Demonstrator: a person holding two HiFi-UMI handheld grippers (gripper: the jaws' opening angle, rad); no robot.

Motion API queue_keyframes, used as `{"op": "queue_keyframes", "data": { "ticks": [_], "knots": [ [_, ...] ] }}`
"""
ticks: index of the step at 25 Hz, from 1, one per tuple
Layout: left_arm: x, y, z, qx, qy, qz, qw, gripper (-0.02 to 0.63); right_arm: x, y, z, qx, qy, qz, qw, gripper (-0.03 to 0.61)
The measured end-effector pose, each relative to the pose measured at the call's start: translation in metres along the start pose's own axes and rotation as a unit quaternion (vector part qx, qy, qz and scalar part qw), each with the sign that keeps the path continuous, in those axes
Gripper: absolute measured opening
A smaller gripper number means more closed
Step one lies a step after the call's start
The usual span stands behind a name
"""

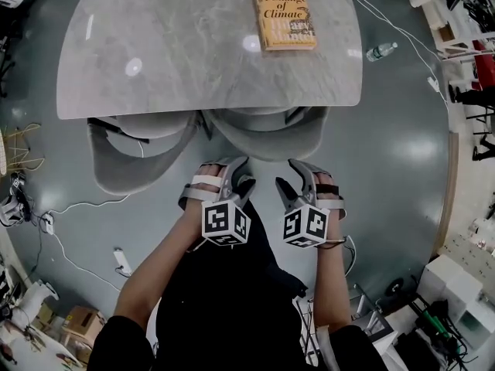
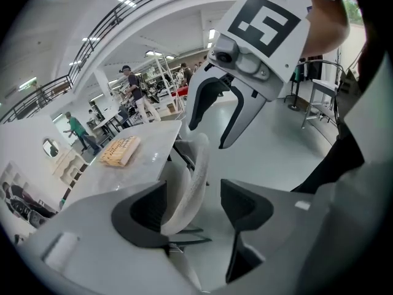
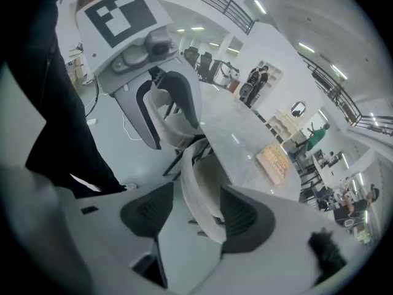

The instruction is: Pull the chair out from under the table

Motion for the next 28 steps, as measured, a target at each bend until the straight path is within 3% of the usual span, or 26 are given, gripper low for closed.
{"op": "queue_keyframes", "data": {
  "ticks": [9,18,23,28],
  "knots": [
    [-0.001,0.011,0.002,0.013,-0.019,0.003,0.9997,0.288,0.008,0.008,-0.008,-0.013,0.001,-0.011,1.000,0.242],
    [0.005,-0.005,0.001,0.019,-0.022,-0.031,0.9991,0.298,-0.006,0.003,0.003,0.002,0.014,-0.006,1.000,0.245],
    [0.017,-0.022,0.005,0.021,0.012,-0.045,0.9987,0.304,-0.021,0.000,0.006,0.019,0.036,0.003,0.999,0.245],
    [0.025,-0.036,0.013,0.024,0.009,-0.064,0.9976,0.304,-0.040,-0.002,0.008,0.043,0.036,0.007,0.998,0.245]
  ]
}}
Point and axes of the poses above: the fingertips, and each gripper's own axes: y backward along the fingers, z to its right, x out of its top, the point moved 10 cm from there along y, backward along the fingers, and after that the axes turned 2 degrees about -z, right-handed, at the moved point
